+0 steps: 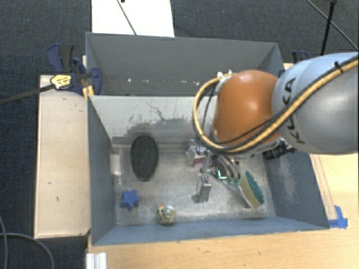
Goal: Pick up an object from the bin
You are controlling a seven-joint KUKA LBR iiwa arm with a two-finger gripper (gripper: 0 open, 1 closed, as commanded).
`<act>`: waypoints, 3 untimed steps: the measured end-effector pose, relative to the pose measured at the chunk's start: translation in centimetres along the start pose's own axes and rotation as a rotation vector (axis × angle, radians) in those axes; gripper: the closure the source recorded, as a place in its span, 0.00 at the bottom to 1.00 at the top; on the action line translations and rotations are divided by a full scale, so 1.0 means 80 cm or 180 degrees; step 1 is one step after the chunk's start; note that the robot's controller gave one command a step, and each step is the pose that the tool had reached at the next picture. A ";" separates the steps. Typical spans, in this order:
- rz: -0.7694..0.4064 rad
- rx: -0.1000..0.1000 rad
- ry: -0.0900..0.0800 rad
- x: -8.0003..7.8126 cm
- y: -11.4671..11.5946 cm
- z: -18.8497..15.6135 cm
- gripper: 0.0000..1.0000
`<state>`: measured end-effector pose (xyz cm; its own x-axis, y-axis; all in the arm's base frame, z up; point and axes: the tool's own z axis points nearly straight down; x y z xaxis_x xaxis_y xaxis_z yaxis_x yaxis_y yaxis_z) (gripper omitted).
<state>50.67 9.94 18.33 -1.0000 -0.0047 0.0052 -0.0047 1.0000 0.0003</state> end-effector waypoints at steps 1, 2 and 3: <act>-0.0597 -0.0005 -0.0024 -0.066 0.103 0.073 0.00; -0.1700 -0.0004 -0.0022 -0.042 0.185 0.131 0.00; -0.2958 0.0022 -0.0012 0.012 0.190 0.141 0.00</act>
Offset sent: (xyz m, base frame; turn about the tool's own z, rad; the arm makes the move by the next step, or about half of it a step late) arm 0.0523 0.0805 -0.0579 -0.1867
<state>49.54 25.17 7.07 -0.5945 -0.8041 0.0027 -0.8041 0.5945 -0.0031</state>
